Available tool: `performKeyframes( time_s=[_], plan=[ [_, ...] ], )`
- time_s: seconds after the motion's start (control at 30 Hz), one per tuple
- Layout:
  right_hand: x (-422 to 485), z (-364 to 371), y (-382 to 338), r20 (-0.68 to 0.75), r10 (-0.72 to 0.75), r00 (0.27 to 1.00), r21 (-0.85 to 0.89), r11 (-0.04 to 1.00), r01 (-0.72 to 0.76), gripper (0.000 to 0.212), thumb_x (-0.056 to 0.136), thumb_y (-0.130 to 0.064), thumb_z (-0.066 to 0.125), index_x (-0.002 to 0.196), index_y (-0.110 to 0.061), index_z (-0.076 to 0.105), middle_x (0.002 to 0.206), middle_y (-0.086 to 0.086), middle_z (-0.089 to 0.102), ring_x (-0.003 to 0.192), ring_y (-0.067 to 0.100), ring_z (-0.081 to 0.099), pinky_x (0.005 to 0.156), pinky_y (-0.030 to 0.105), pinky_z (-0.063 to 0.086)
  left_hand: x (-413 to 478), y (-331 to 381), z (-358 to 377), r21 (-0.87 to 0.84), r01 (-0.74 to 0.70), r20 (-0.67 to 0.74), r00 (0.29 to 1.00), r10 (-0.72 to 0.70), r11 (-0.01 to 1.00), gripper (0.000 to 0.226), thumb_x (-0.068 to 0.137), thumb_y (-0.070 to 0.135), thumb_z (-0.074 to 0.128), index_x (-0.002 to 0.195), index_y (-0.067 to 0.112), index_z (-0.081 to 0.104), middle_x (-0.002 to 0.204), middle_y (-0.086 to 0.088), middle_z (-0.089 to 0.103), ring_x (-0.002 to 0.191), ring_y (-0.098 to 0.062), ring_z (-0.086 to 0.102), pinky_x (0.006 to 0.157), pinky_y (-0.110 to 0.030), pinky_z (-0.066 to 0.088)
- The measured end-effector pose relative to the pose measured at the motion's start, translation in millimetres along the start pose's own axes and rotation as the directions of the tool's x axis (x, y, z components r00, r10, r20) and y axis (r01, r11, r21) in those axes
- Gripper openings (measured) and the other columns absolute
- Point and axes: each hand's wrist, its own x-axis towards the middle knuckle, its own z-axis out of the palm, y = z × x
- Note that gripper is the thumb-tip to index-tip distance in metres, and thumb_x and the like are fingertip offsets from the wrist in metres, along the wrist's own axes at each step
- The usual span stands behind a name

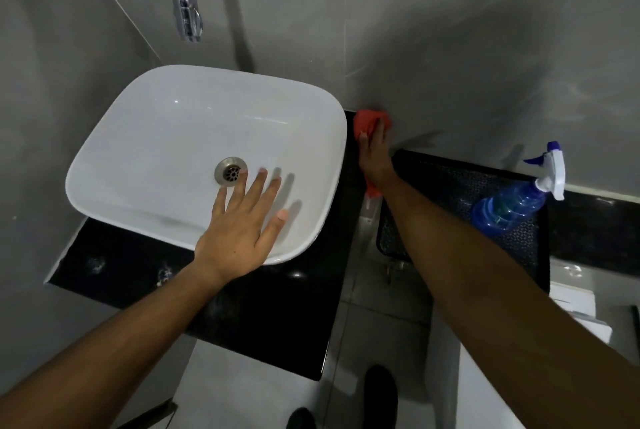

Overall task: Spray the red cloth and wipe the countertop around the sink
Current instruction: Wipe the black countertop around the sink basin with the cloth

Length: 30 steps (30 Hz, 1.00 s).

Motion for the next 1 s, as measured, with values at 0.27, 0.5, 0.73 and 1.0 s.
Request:
performKeyframes(
  time_s=[0.27, 0.5, 0.73, 1.0],
  plan=[
    [-87.6, 17.3, 20.1, 0.093, -0.176, 0.980, -0.417, 0.887, 0.199, 0.052, 0.106, -0.022, 0.036, 0.154, -0.005, 0.025, 0.165, 0.021, 0.005, 0.152, 0.043, -0.004, 0.124, 0.046, -0.002, 1.1, 0.2, -0.4, 0.021, 0.006, 0.008, 1.000, -0.006, 1.000, 0.066, 0.096, 0.065, -0.001, 0.156, 0.038, -0.006, 0.168, 0.006, -0.004, 0.153, -0.019, -0.016, 0.124, -0.051, -0.006],
    [-216.3, 33.2, 32.8, 0.255, -0.309, 0.916, -0.511, 0.761, 0.400, 0.051, 0.104, -0.032, 0.032, 0.152, -0.013, 0.034, 0.161, 0.011, 0.031, 0.152, 0.036, 0.006, 0.122, 0.059, 0.008, 0.2, 6.4, -5.3, 0.025, -0.004, 0.009, 1.000, 0.004, 1.000, 0.065, 0.099, 0.060, 0.006, 0.157, 0.032, 0.002, 0.168, 0.000, -0.001, 0.154, -0.024, -0.012, 0.123, -0.056, -0.005],
    [-281.7, 48.7, 26.3, 0.433, -0.428, 0.793, -0.568, 0.554, 0.609, 0.048, 0.100, -0.029, 0.039, 0.144, -0.014, 0.049, 0.155, 0.007, 0.043, 0.147, 0.031, 0.033, 0.119, 0.056, 0.023, -1.4, 6.8, -4.5, 0.067, -0.027, -0.024, 0.999, 0.029, 0.997, 0.063, 0.102, 0.055, 0.010, 0.158, 0.027, 0.007, 0.168, -0.003, 0.003, 0.154, -0.027, -0.011, 0.121, -0.060, -0.004],
    [-350.6, 71.0, 26.9, 0.415, -0.454, 0.788, -0.615, 0.498, 0.611, 0.047, 0.098, -0.030, 0.045, 0.143, -0.016, 0.052, 0.154, 0.006, 0.045, 0.144, 0.029, 0.038, 0.118, 0.053, 0.030, 2.0, 2.8, -2.0, 0.046, -0.022, -0.030, 0.999, 0.023, 0.999, 0.067, 0.099, 0.060, 0.005, 0.157, 0.029, 0.006, 0.168, -0.003, 0.001, 0.153, -0.026, -0.013, 0.120, -0.062, -0.004]
  ],
)
